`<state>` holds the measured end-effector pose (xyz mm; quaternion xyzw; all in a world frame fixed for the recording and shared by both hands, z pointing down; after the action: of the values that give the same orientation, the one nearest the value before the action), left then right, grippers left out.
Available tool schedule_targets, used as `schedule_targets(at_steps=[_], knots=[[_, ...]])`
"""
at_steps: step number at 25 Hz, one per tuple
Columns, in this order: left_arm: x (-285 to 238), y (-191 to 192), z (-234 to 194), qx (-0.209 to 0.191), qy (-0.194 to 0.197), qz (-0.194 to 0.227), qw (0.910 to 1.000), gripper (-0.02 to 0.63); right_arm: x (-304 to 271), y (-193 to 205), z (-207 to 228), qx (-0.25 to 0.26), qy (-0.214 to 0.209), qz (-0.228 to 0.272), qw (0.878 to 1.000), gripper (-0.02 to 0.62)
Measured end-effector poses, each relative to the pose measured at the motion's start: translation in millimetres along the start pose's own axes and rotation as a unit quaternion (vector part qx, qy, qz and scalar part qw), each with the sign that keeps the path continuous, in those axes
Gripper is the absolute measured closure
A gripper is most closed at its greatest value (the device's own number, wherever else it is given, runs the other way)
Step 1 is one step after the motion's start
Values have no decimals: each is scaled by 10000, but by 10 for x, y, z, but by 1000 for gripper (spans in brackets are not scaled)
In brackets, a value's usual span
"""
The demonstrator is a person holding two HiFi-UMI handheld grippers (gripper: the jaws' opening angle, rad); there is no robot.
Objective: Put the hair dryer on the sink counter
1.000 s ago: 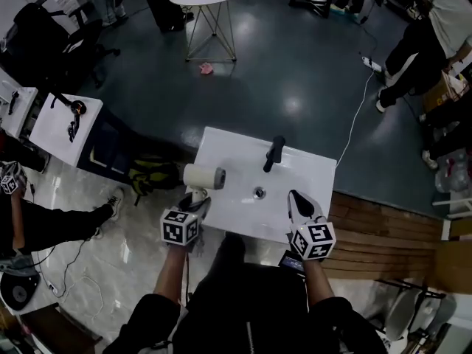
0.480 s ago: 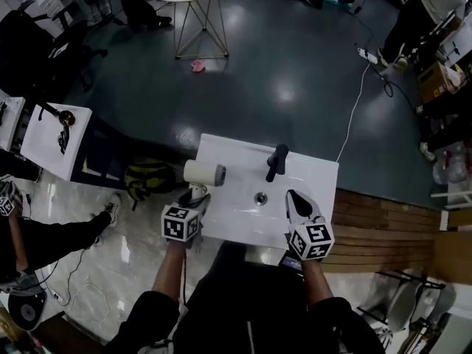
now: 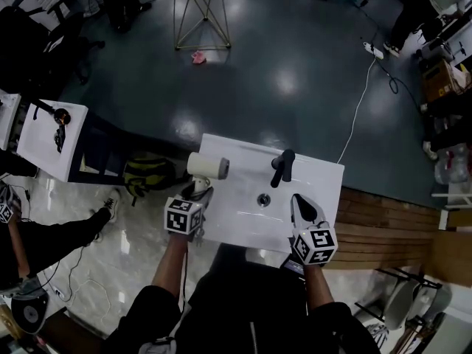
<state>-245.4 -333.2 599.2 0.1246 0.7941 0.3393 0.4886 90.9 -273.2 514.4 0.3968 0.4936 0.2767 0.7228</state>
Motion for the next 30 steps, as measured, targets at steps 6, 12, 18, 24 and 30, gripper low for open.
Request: schedule_targets(at_steps=[6, 12, 18, 24, 30], knots=[[-208, -93, -96, -32, 11, -125, 9999, 411, -58, 19, 82, -7, 79, -209, 9997, 592], [-380, -111, -158, -45, 46, -282, 9996, 411, -81, 51, 149, -79, 197, -345, 9992, 592], [-563, -129, -237, -133, 31, -384, 9992, 411, -81, 100, 184, -132, 292, -425, 9986, 591], [-703, -158, -301, -221, -8, -468, 9987, 411, -48, 138, 227, -200, 416, -505, 9977, 591], [-848, -122, -371, -285, -61, -613, 9977, 411, -27, 176, 271, -283, 536, -535, 9967, 591]])
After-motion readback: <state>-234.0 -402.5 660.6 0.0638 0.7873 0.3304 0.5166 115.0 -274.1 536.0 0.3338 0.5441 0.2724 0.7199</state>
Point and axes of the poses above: the fingertips, and each gripper's own axes: x backward along the fingers, z to its right, y out of its underside, the point moved 9 cm from there along x, backward along the fingers, and after that the axes turned 1 degree about z, right-handed, at the moved point
